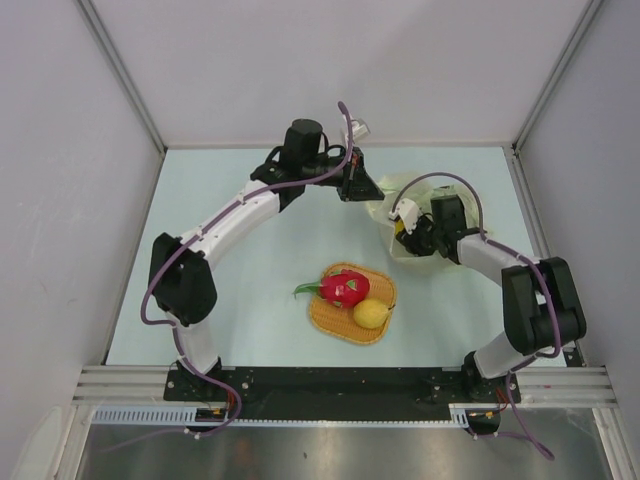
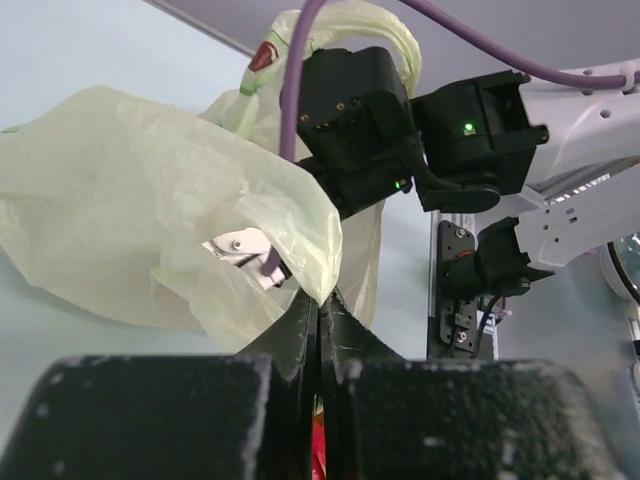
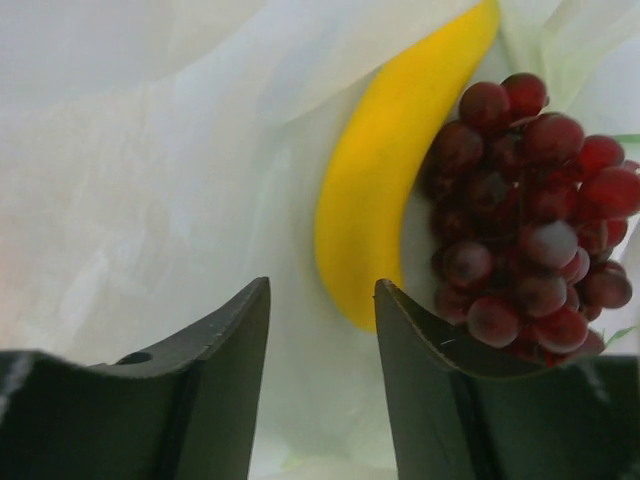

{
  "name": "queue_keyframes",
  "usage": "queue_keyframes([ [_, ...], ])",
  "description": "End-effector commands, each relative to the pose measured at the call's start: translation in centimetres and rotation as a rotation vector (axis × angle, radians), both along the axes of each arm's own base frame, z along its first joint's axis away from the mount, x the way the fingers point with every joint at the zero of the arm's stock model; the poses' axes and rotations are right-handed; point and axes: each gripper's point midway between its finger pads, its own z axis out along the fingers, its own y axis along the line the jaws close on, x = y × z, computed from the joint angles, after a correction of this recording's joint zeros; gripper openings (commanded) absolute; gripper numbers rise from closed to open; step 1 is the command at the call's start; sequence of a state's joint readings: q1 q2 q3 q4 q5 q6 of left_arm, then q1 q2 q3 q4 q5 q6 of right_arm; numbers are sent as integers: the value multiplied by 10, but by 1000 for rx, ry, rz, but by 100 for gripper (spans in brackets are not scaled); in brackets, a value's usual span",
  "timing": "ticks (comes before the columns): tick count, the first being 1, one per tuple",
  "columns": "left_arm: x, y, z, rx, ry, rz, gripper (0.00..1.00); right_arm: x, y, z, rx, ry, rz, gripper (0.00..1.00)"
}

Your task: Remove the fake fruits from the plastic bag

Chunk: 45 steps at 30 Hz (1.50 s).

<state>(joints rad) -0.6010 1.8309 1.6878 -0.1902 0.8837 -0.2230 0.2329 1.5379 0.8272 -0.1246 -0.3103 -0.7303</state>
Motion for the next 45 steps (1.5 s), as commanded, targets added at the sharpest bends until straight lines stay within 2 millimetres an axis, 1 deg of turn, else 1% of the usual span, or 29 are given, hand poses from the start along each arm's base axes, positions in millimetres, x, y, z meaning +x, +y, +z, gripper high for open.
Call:
queue_keyframes([
  [1,-5,2,12,-9,-69,-4,0,34,4,10,18,-84,-13,54],
  [2,-6,3,13,-9,-77,-5,0,39,4,11,22,-91,-19,56],
  [3,-6,3,12,-7,-79,-5,1,40,4,1,15,-69,-22,57],
  [4,-6,4,13,-4,-82,-1,0,42,5,-1,16,-65,-21,57],
  [7,-7,6,13,2,-93,0,0,55,6,-7,16,-76,-24,56],
  [8,-7,6,13,2,-100,-2,0,61,6,-4,21,-83,-21,52],
  [9,-7,7,12,6,-101,2,0,61,6,-9,18,-68,-17,41],
  [10,-7,8,10,9,-98,3,0,63,6,-8,16,-72,-10,36],
  [11,-8,7,10,11,-101,2,0,65,7,-6,15,-78,-4,27],
  [12,-8,8,10,13,-105,2,0,69,8,2,17,-96,0,23],
  [15,-8,10,10,18,-114,7,0,61,15,23,17,-95,26,13],
  [16,-8,10,10,21,-118,7,1,59,18,42,23,-128,35,12],
  [17,-8,10,10,20,-119,7,0,55,24,49,24,-135,48,11],
  [18,-8,10,9,22,-118,5,0,45,26,52,17,-114,61,11],
  [19,-7,9,9,20,-119,7,0,38,29,71,33,-142,69,11],
  [21,-7,9,10,17,-118,6,0,20,34,79,48,-109,82,10],
  [22,-6,9,10,14,-118,7,0,13,36,92,73,-120,94,10],
  [23,-6,8,10,10,-118,2,0,3,38,93,86,-91,93,11],
  [25,-6,7,12,6,-116,2,0,-6,36,97,91,-90,86,10],
  [27,-7,7,14,2,-118,3,0,-14,34,95,81,-74,86,10],
  [31,-7,9,19,-3,-131,12,0,-13,10,87,-7,-90,-2,6],
  [33,-3,10,22,-1,-144,32,0,-3,2,91,-27,-138,-39,5],
  [36,18,15,38,-8,-188,97,0,23,-11,103,-55,-239,-98,0],
  [37,29,17,56,-21,-232,138,0,40,-15,117,-54,-326,-132,0],
  [39,53,24,72,-26,-296,198,0,61,-20,130,-79,-420,-163,0],
  [40,62,28,101,-55,-364,240,0,76,-20,151,-63,-509,-180,0],
  [42,78,36,121,-74,-439,277,0,96,-19,170,-64,-573,-196,0],
  [43,80,39,147,-109,-497,286,0,103,-20,182,-60,-615,-214,0],
  [45,85,42,158,-123,-540,277,0,114,-22,200,-48,-664,-226,0],
])
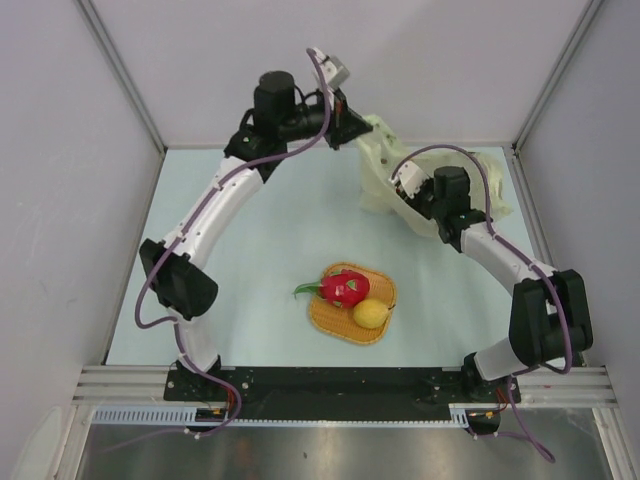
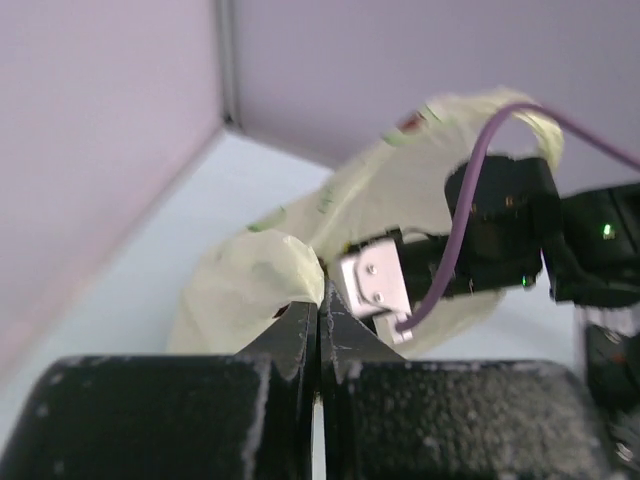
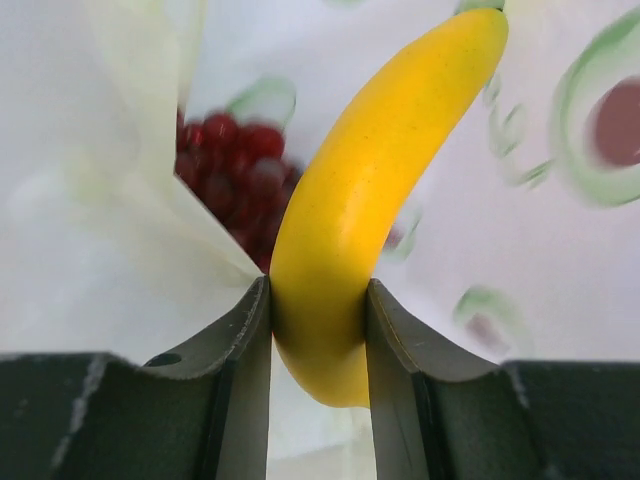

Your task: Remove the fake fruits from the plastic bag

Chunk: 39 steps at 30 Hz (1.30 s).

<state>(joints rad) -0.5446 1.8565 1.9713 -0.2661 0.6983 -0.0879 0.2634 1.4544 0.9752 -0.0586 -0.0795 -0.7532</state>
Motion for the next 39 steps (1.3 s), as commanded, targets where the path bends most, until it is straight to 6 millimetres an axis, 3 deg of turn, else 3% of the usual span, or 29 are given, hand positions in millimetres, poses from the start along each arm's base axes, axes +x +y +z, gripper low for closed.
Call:
queue_keyframes([
  [1,19,20,80,-83,-269,50,0,59,-13,106,25,-376,-113,0],
  [3,16,19,79,-80,-271,30,0,60,-14,112,25,-397,-122,0],
  [6,6,15,51,-61,-166,-27,0,48,-6,90,40,-291,-67,0],
  [7,0,15,29,-44,-105,-44,0,39,-3,69,32,-201,-43,0],
  [9,-12,12,4,-33,-14,-68,0,24,10,44,50,-102,21,0],
  [10,-18,14,-21,-4,49,-72,0,11,12,20,37,-42,37,0],
  [12,-29,13,-50,39,114,-86,0,-3,24,3,25,-5,104,0],
  [13,-36,15,-75,73,170,-92,0,-15,26,-14,13,52,133,0],
  [16,-54,17,-113,132,263,-123,0,-51,31,-56,30,225,199,0],
  [17,-59,17,-116,140,258,-134,0,-64,30,-66,31,263,210,2],
  [19,-66,21,-134,175,277,-126,0,-78,29,-74,50,307,199,22],
  [20,-70,22,-136,191,257,-130,0,-84,26,-77,61,323,181,30],
  [21,-73,25,-143,216,259,-133,0,-90,24,-73,78,335,172,45],
  [22,-74,27,-151,244,256,-116,0,-93,23,-70,101,346,155,52],
  [24,-77,32,-158,281,242,-111,0,-101,23,-56,141,339,146,63],
  [27,-77,41,-165,323,218,-78,0,-106,24,-40,194,332,123,71],
  [32,-77,59,-172,404,163,-25,1,-109,24,-35,274,360,72,75],
  [39,-92,68,-177,406,178,-25,0,-70,25,-30,419,303,-34,70],
])
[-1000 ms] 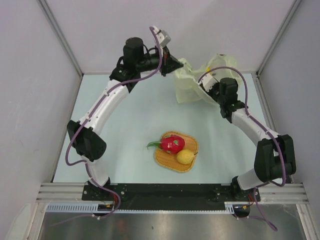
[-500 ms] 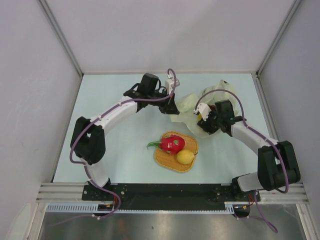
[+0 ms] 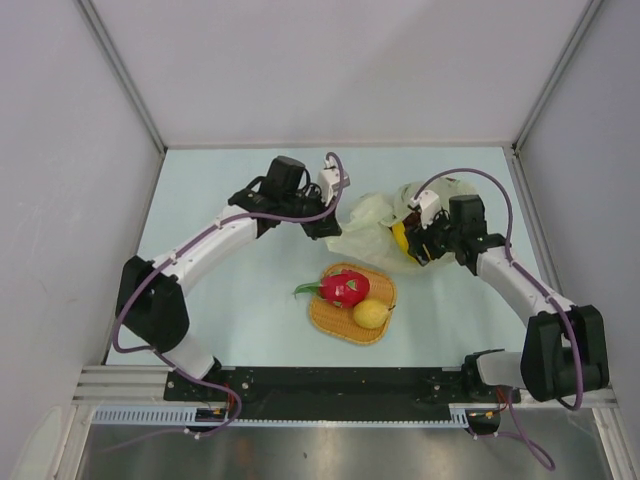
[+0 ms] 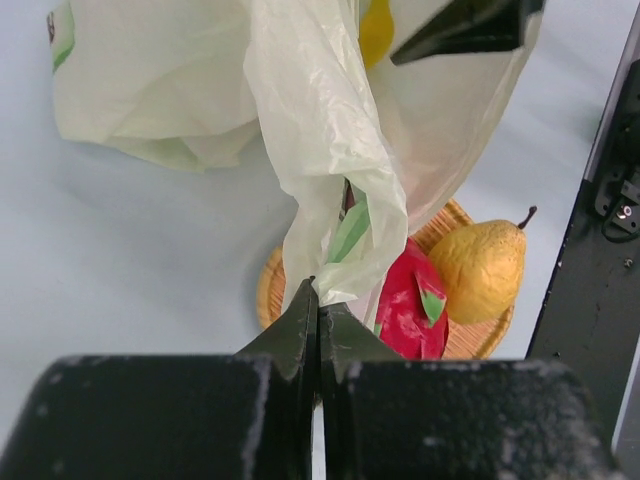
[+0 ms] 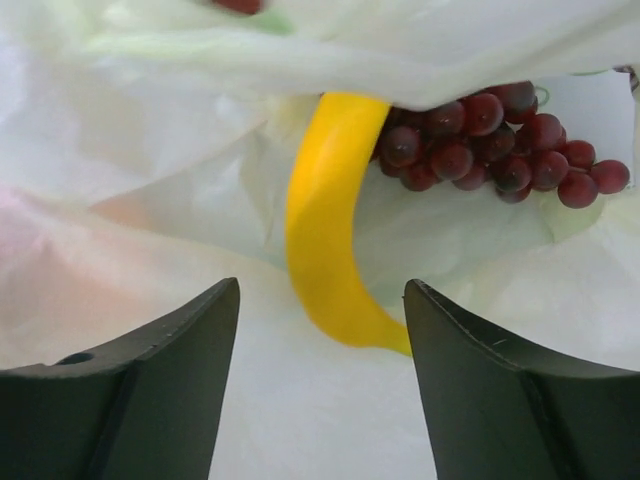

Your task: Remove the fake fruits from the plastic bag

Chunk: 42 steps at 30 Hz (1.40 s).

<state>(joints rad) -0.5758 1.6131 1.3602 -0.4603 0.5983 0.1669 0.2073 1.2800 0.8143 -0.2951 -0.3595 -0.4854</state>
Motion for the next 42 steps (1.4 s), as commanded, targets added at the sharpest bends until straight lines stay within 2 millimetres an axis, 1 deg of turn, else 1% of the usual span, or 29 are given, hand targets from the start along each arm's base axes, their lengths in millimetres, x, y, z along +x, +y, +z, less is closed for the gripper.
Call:
queue_keyframes([
  [1,-7,4,7,-7,-38,-12,0,31,12,14,111,-43,-75,69],
  [2,-9,2,8,-12,-40,-20,0,37,12,8,112,-32,-82,69],
  [5,-11,-2,8,-18,-38,-35,0,48,21,8,133,-35,-64,67],
  [7,-12,-3,8,-19,-36,-37,0,53,25,0,135,-19,-56,67],
  [11,-11,-6,9,-28,-36,-37,0,70,23,-11,97,-35,-97,67],
  [13,-10,-7,11,-33,-37,-35,0,77,22,-12,92,-46,-102,57],
  [15,-8,-9,15,-38,-49,-36,0,75,27,-11,97,-37,-72,47],
  [16,-7,-9,15,-39,-44,-33,0,76,28,-9,101,-34,-61,44],
  [19,-4,-13,15,-43,-43,-32,0,69,34,-6,111,-17,-18,36],
  [20,-3,-14,16,-47,-45,-32,0,66,36,-6,110,-15,-5,35],
  [21,-2,-15,17,-51,-47,-32,0,63,36,-7,105,-5,-2,41],
  [23,-1,-17,17,-57,-40,-31,0,61,37,-10,105,7,-1,50],
  [24,0,-18,19,-62,-43,-33,0,61,38,-11,102,11,4,49],
  [25,0,-18,19,-64,-36,-29,0,60,39,-14,103,16,19,45],
  [26,1,-19,20,-65,-37,-30,0,61,40,-16,101,17,30,36],
  [28,4,-20,21,-66,-38,-26,0,63,41,-17,84,1,35,28],
  [29,4,-21,21,-66,-37,-26,0,67,42,-8,84,-24,39,23],
  [31,8,-22,25,-72,-44,-22,0,68,43,5,88,-44,52,18],
  [32,8,-23,26,-75,-46,-22,0,64,43,21,94,-64,59,12],
  [34,10,-25,27,-79,-45,-19,0,59,47,43,99,-99,96,6],
  [35,10,-25,27,-78,-44,-19,0,50,47,46,91,-80,109,3],
  [36,12,-26,28,-79,-46,-17,0,42,46,64,93,-117,124,1],
  [37,13,-26,28,-79,-45,-18,0,36,47,69,86,-126,144,0],
  [38,13,-26,26,-77,-41,-15,0,24,45,70,80,-101,154,0],
  [39,15,-27,28,-80,-43,-14,0,15,43,84,81,-128,160,0],
  [42,18,-29,29,-83,-39,-11,0,-10,37,89,61,-98,179,0],
])
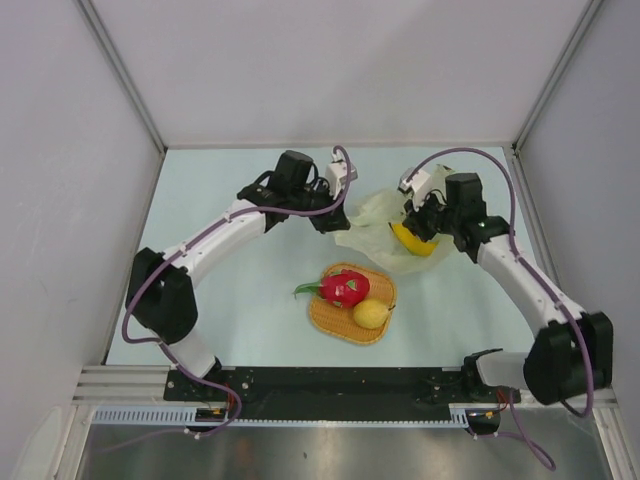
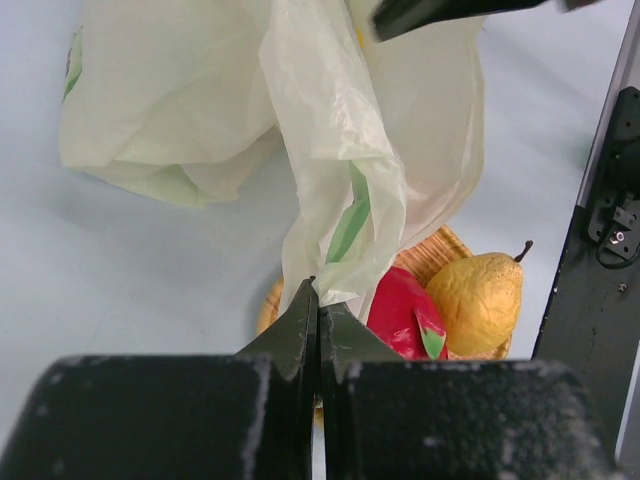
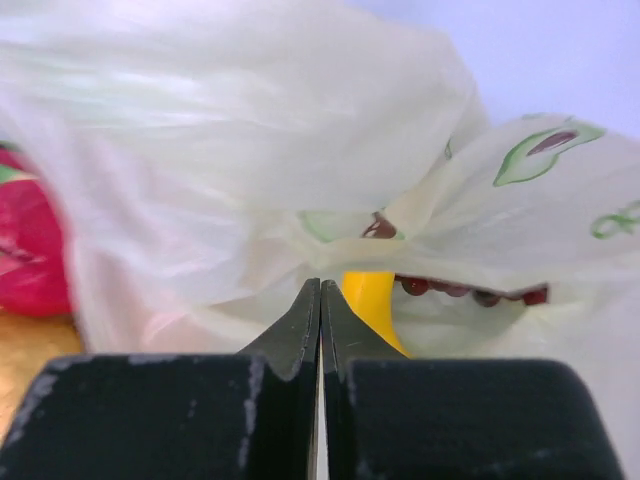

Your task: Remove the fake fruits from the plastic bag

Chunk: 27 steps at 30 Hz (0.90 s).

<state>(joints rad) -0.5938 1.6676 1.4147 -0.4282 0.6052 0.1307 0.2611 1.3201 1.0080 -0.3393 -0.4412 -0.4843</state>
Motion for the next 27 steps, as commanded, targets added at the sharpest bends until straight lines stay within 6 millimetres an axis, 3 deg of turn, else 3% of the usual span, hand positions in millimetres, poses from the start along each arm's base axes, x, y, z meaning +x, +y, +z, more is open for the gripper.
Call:
queue_keyframes([
  [1,10,-13,24,-55,-40,-7,0,-39,-5,33,-22,-19,63,0],
  [4,13,-15,27,-64,-39,0,0,-47,-9,25,-27,14,41,1],
  [6,13,-17,31,-75,-36,2,0,-42,-5,21,-22,17,35,16],
  [10,12,-16,37,-83,-39,4,0,-20,-4,3,-39,34,-14,25],
  [11,11,-15,39,-84,-43,4,0,-12,-4,-7,-49,42,-24,34],
  [14,10,-13,41,-78,-57,7,0,7,-9,-18,-89,24,-63,46],
  [21,3,-6,39,-64,-63,4,0,30,-19,-75,-184,90,-72,53],
  [25,2,-5,39,-60,-68,5,0,40,-24,-96,-231,96,-70,54],
  [27,3,-4,39,-56,-70,7,0,47,-27,-98,-243,80,-85,49],
])
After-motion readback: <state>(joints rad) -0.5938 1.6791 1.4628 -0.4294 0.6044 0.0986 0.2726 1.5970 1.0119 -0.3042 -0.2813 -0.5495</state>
